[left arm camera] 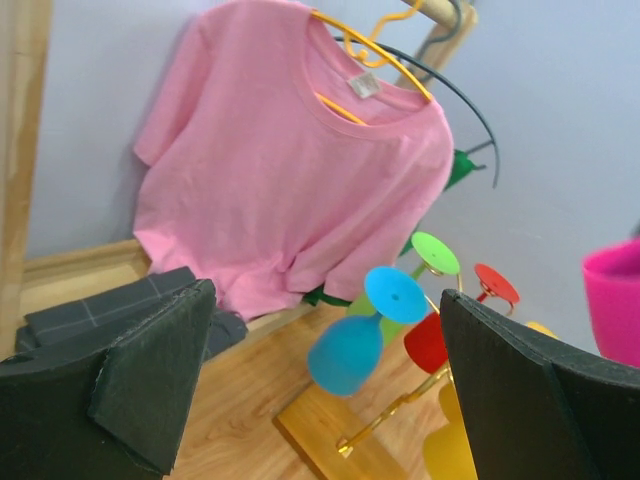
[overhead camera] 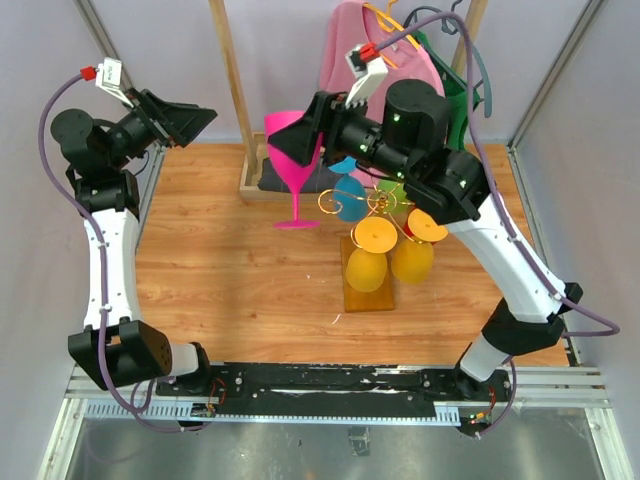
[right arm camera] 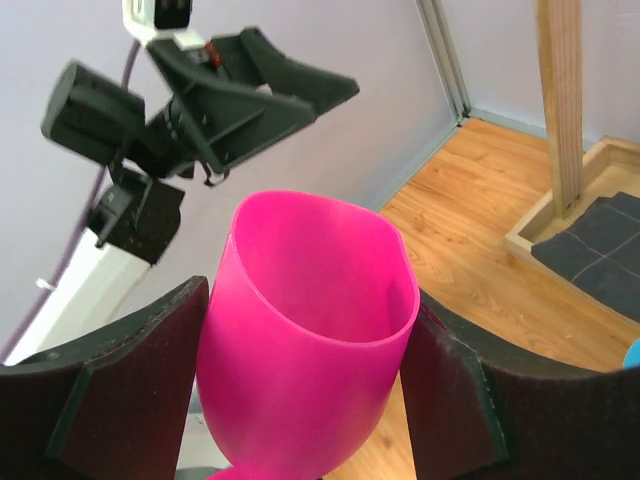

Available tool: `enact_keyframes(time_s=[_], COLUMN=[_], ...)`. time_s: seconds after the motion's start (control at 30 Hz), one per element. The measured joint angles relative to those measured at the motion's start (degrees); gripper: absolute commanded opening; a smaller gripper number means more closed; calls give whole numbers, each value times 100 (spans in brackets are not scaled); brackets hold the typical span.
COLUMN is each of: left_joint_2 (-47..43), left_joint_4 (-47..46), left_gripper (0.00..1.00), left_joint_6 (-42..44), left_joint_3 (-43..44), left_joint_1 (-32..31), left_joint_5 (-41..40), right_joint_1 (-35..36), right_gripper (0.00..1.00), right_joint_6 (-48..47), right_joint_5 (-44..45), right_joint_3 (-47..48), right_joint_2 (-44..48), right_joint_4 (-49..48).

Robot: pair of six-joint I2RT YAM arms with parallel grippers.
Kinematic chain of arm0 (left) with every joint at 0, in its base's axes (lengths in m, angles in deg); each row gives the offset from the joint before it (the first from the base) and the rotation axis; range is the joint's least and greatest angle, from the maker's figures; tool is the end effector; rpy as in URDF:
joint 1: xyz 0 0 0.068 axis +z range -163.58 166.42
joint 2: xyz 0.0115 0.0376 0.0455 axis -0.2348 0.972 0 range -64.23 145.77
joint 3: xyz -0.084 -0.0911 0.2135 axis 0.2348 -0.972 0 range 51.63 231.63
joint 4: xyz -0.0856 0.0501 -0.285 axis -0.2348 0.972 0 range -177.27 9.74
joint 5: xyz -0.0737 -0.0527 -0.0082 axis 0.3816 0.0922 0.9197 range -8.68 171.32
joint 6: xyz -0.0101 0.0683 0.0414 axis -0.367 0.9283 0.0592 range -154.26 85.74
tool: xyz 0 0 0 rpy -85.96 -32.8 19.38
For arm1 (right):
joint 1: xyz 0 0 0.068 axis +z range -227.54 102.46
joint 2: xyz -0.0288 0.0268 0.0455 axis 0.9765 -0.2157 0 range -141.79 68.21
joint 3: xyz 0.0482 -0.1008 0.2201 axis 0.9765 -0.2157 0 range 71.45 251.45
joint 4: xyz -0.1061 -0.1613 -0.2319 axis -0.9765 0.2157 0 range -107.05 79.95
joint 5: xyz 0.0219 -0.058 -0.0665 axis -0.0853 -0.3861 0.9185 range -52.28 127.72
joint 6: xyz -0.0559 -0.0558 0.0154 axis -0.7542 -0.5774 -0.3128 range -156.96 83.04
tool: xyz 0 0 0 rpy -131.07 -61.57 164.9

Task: Take the wine glass off the wine glass rack
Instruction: Place the wine glass at the center of the board.

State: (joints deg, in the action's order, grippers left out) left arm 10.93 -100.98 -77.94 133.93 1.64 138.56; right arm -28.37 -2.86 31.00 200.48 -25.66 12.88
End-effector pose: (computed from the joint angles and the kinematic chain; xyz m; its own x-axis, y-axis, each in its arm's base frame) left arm 0.3450 0.0331 0.4777 -0.1770 -0.4355 -0.8826 0.6829 0.5914 -0.4288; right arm 0.2416 0.2921 0.5778 -0.4147 0.3717 -0.8306 -0.7189 0.4258 0.5495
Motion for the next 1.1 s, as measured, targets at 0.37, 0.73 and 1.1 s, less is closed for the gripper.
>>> enact_keyframes(time_s=[0.37,0.73,1.1], left_joint_2=[28,111,289], left_joint_4=[1134,1576,1733], left_gripper=[99,99,99], left_joint_6=[350,511,581], left_joint_3=[57,306,407], left_joint_1=[313,409,463], left_joint_5=[-1209,-1537,-1633], right_joint_1=[1475,2319,2599], right_gripper=[48,47,44], right_joint_6=[-1893,-3519,-4568], right_joint_5=[1687,3134,3827], right_joint_3=[-1226,-3272,-4769], right_joint_2=[85,326,334], right_joint_4=[-243,-1810,-4424])
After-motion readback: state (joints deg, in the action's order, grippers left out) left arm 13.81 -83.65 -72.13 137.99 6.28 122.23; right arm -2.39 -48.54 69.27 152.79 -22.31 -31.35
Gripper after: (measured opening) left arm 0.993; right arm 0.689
